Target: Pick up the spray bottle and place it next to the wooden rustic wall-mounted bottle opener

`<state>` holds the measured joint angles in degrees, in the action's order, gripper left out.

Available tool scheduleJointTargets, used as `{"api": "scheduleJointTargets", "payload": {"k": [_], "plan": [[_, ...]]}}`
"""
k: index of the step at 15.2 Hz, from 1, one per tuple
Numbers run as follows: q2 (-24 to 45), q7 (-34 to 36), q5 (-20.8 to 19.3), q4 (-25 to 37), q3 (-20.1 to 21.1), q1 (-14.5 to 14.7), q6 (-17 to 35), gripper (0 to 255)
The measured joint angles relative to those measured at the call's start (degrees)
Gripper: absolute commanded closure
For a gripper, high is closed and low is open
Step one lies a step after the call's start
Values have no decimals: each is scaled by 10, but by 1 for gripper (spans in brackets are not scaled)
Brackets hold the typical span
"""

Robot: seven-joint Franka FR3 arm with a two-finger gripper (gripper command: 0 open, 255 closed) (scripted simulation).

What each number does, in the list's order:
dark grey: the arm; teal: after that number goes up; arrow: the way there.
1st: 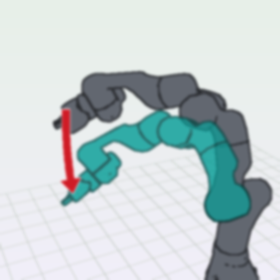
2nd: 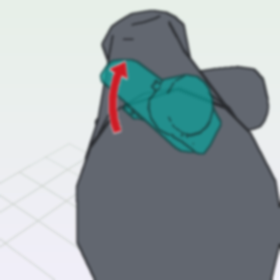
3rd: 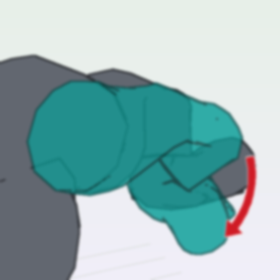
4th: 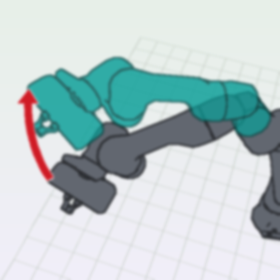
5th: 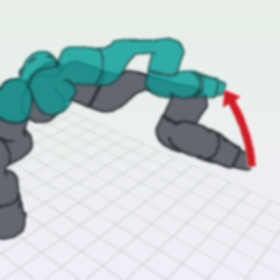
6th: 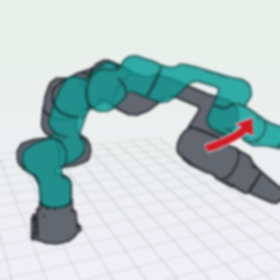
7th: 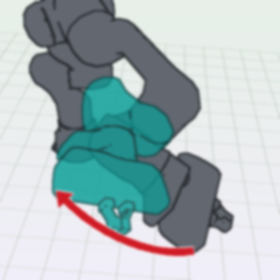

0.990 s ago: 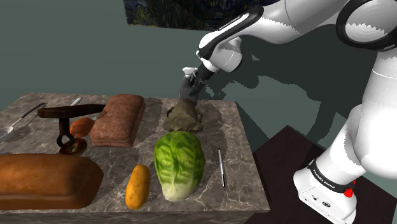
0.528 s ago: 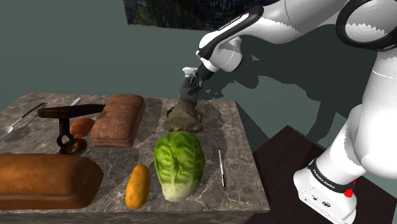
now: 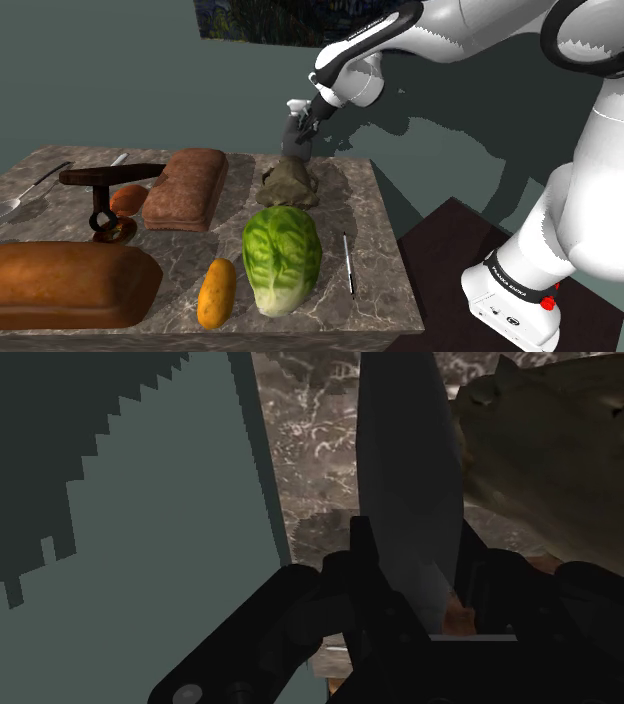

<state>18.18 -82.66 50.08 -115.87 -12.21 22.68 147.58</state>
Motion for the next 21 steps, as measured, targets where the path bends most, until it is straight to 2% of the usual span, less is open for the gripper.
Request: {"api": "scheduleJointTargets", "payload": {"k": [21], "plan": [[-85,129,-125,38,-36,20,-97,255]]}}
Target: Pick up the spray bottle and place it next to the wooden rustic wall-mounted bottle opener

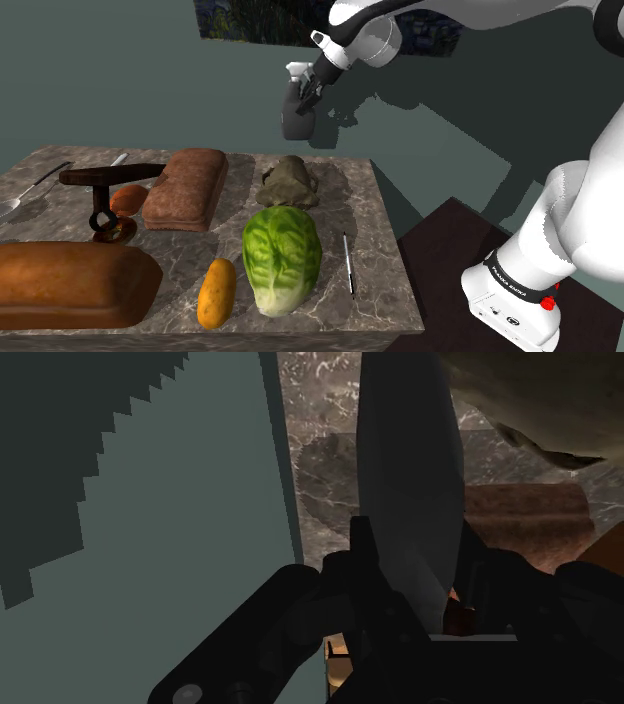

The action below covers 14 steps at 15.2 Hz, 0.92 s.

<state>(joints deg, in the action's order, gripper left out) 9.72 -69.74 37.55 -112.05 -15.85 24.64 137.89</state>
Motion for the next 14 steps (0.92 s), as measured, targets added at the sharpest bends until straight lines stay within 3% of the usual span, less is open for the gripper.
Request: {"api": "scheduleJointTargets", "payload": {"k": [14], "plan": [[-39,68,-60,56,-11,2,-81,255]]}}
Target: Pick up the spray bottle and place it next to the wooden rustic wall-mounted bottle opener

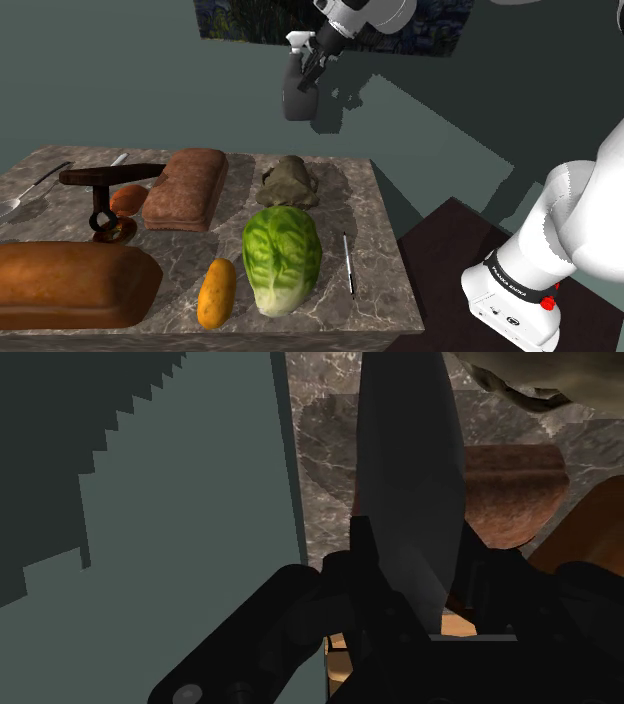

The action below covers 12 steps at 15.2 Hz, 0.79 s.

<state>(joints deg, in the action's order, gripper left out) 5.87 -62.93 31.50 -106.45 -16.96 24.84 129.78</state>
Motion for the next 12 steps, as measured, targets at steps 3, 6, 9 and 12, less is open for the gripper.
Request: {"api": "scheduleJointTargets", "payload": {"k": [3,6,9,12], "plan": [[-4,13,-9,16,-2,0,-21,255],[-9,24,-18,33,-3,0,-35,255],[-11,36,-26,54,-4,-1,-55,255],[-13,45,-32,71,-5,-1,-74,255]]}}
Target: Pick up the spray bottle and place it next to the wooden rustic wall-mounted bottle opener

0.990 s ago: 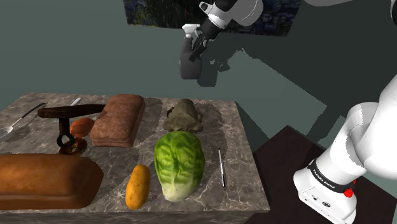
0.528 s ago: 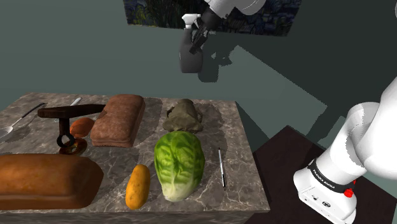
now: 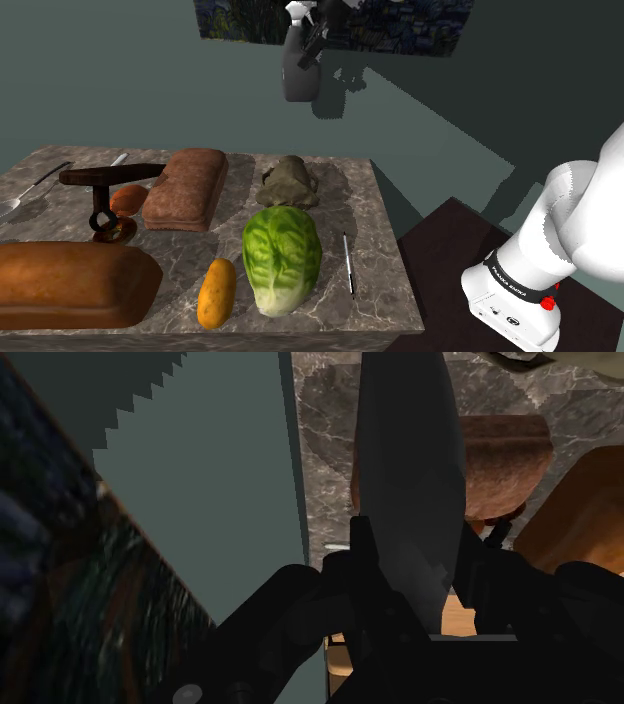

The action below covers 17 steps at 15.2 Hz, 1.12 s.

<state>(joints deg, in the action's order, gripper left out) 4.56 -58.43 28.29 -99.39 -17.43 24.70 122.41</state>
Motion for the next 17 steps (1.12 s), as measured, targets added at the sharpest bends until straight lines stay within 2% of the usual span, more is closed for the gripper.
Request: {"api": "scheduleJointTargets", "payload": {"k": [8,16,17], "plan": [[3,28,-14,63,-2,-2,-54,255],[-16,123,-55,42,38,51,-12,255],[-5,136,-58,53,44,58,-7,255]]}}
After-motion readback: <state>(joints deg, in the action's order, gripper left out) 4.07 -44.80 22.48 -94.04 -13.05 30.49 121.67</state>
